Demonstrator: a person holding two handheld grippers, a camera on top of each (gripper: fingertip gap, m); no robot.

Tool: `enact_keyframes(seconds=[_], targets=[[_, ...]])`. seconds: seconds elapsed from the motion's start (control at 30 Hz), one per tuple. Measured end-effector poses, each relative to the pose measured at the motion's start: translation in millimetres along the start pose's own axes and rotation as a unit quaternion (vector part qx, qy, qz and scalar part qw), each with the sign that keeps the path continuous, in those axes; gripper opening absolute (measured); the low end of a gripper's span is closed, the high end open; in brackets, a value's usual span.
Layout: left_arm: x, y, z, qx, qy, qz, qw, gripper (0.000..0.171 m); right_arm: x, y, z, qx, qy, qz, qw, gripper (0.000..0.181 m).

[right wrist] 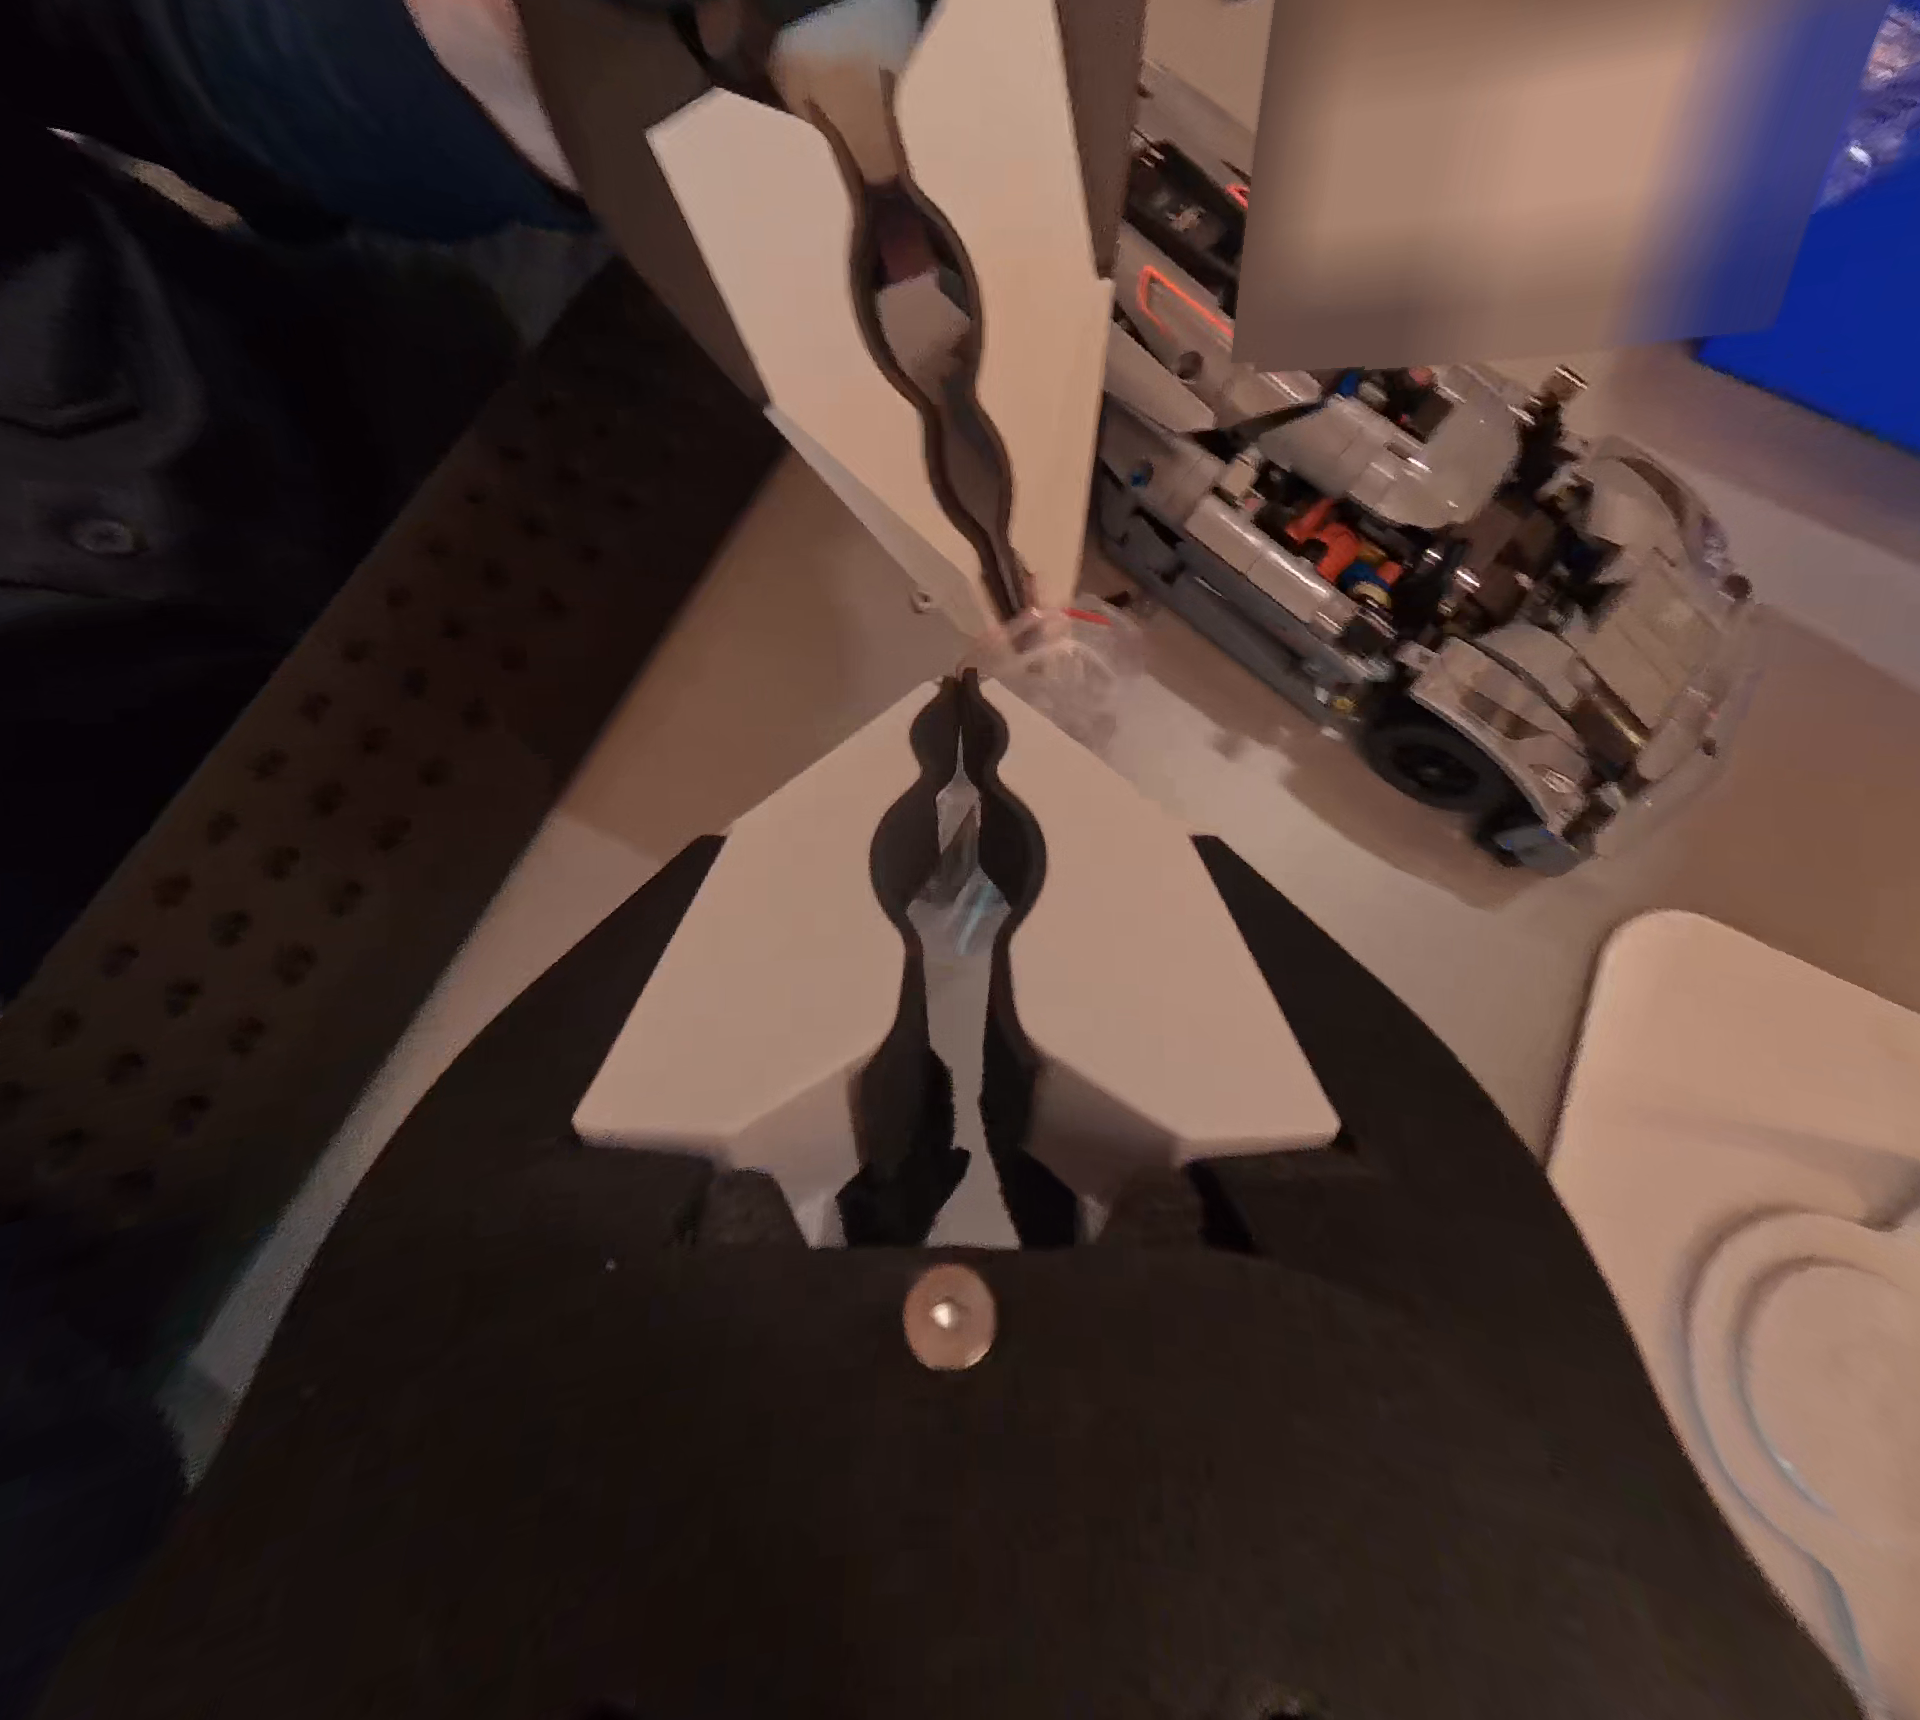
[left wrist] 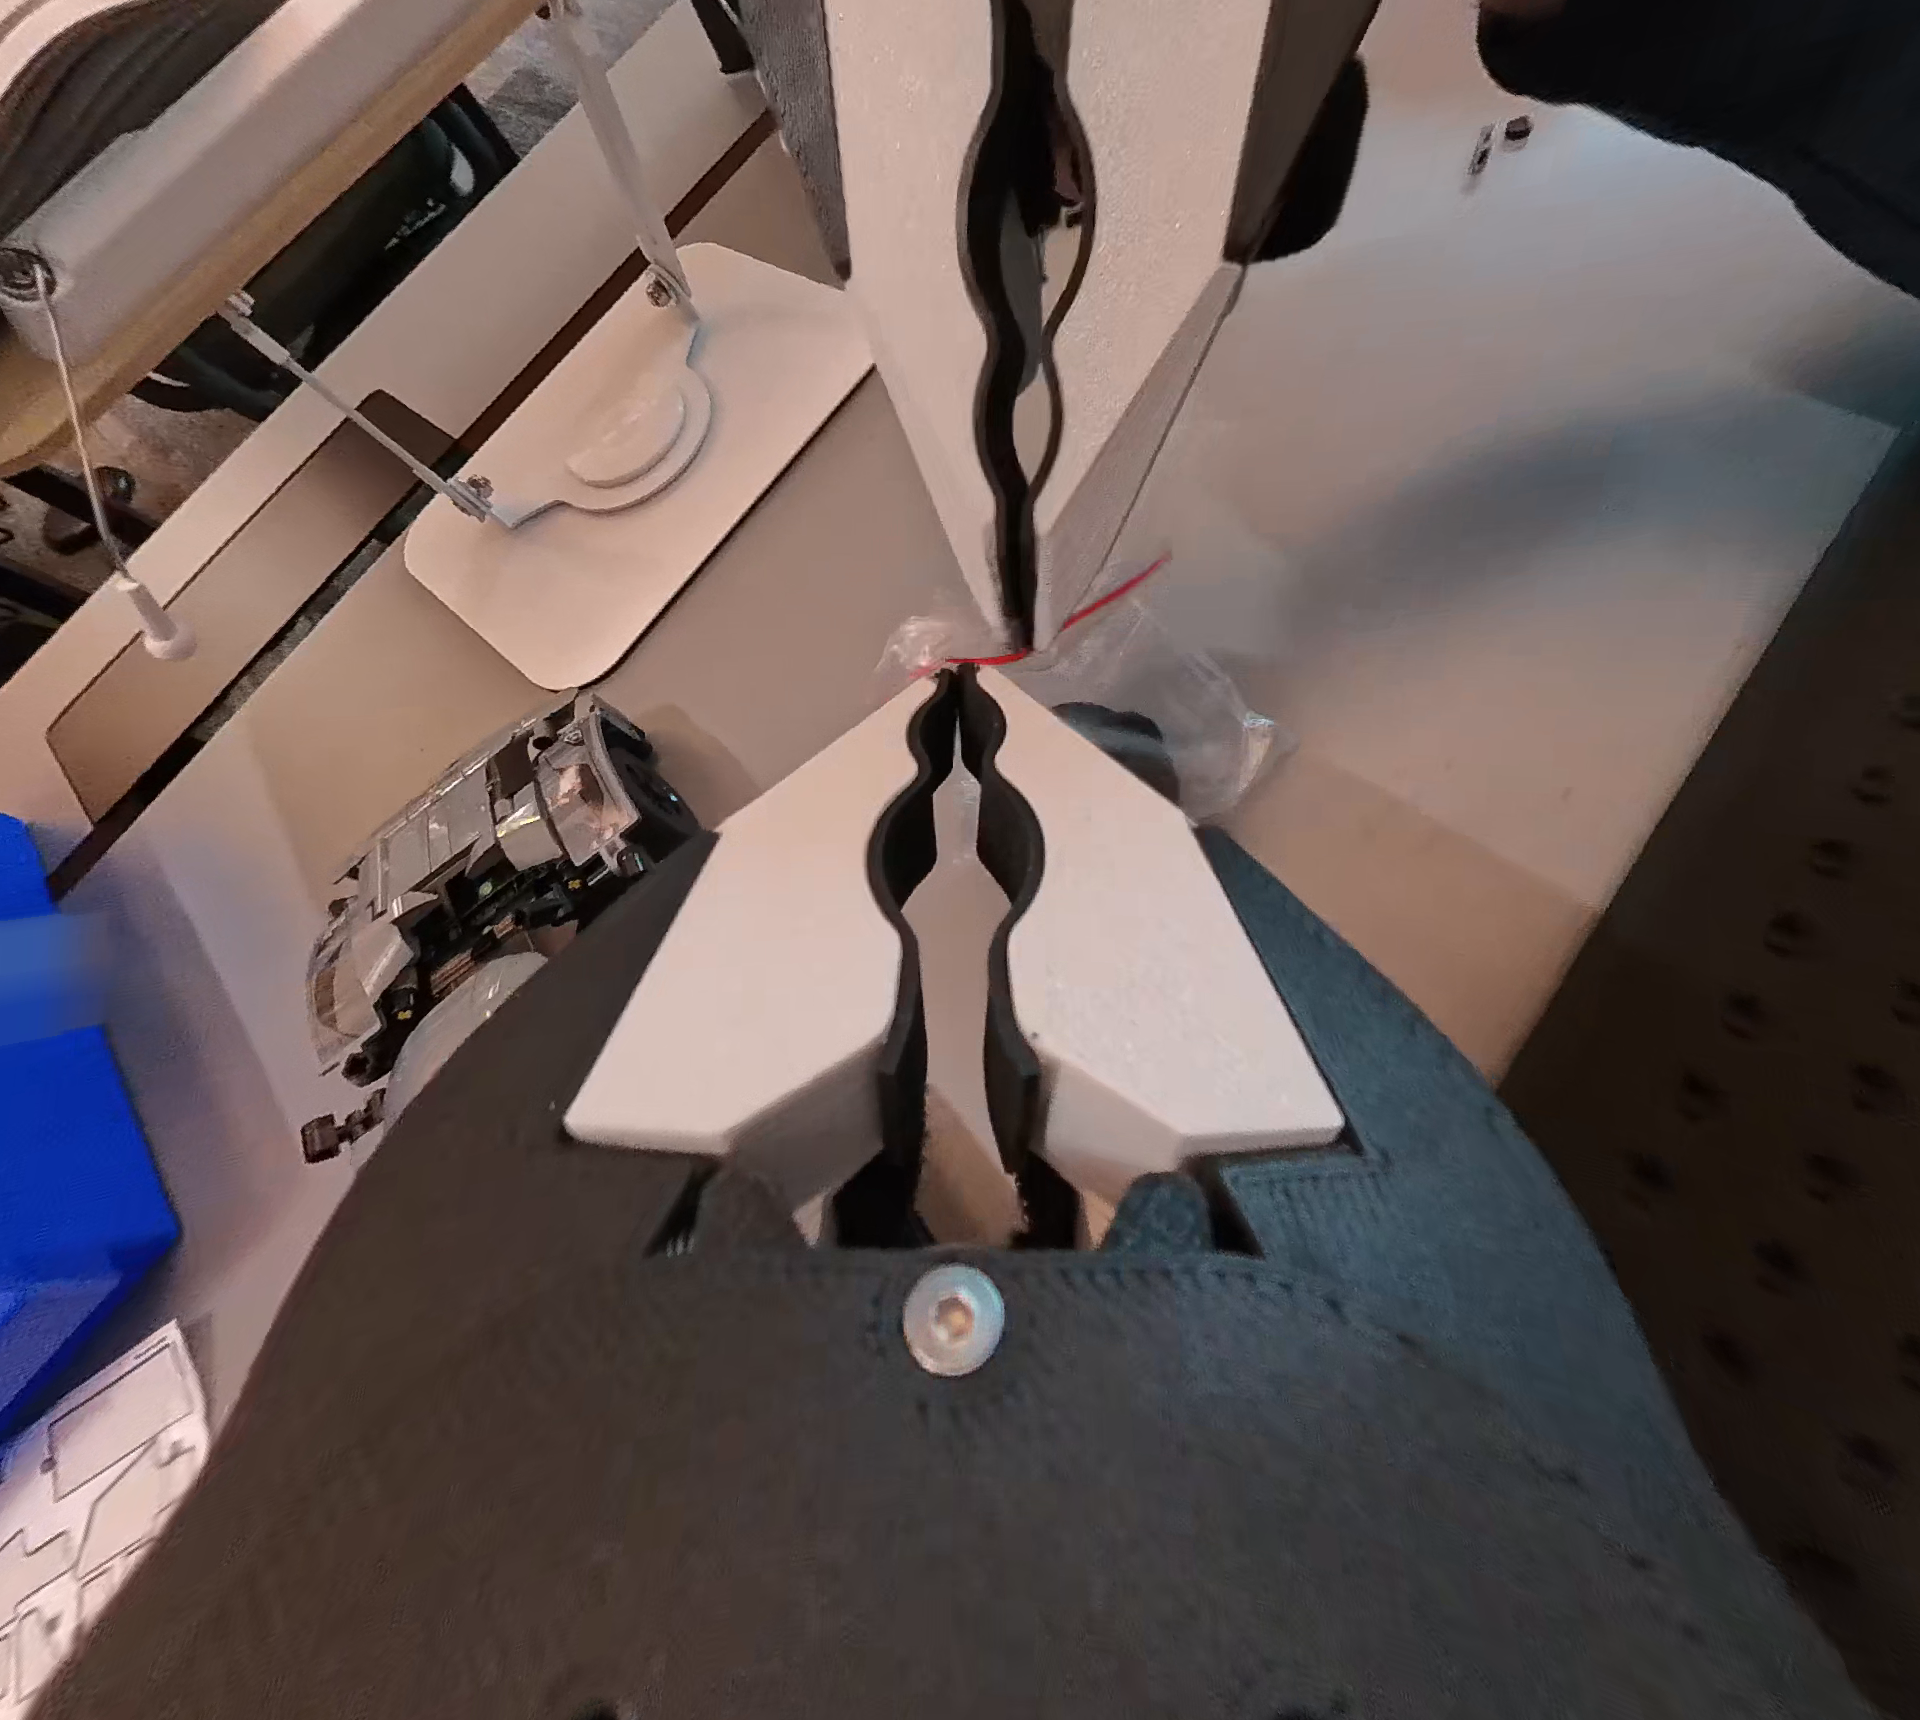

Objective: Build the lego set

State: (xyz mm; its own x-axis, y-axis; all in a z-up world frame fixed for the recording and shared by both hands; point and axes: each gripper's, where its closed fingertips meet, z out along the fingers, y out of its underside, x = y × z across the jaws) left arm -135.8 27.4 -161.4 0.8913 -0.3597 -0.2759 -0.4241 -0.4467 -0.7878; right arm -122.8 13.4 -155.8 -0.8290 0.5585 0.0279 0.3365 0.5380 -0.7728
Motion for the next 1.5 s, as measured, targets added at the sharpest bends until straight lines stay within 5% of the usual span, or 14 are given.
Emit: enact_keyframes(seconds=[0.33, 0.47, 0.73, 1.0, 1.17, 1.23, 1.5], targets=[[5.3, -12.6, -5.2, 0.017, -0.028, 0.057, 0.998, 0.000, 20.4, -3.2, -30.7, 0.092, 0.022, 0.050, 0.994, 0.000], [14.1, -7.3, -1.1, -0.007, -0.007, 0.073, 0.997, 0.000, 10.2, -3.4, -24.9, 0.077, -0.003, 0.041, 0.996, 0.000], [3.8, -20.0, -22.5, 0.074, 0.001, 0.028, 0.997, 0.018, 3.9, -9.4, -25.9, 0.077, -0.015, 0.039, 0.996, 0.000], [2.1, -20.0, -7.1, 0.007, -0.046, 0.124, 0.991, 0.008, -2.7, -13.5, -25.6, 0.054, -0.007, 0.018, 0.998, 0.000], [4.7, -22.6, -15.3, -0.012, 0.013, 0.083, 0.996, 0.002, 7.6, -17.6, -27.6, 0.054, 0.031, 0.003, 0.998, 0.000], [15.7, -22.9, -17.2, -0.015, 0.090, 0.025, 0.996, 0.000, 8.0, -19.6, -25.7, 0.050, 0.039, -0.008, 0.998, 0.000], [14.6, -34.6, -21.7, 0.086, 0.222, -0.158, 0.958, 0.000, 17.3, -27.3, -27.9, 0.062, 0.073, -0.013, 0.995, 0.000]])
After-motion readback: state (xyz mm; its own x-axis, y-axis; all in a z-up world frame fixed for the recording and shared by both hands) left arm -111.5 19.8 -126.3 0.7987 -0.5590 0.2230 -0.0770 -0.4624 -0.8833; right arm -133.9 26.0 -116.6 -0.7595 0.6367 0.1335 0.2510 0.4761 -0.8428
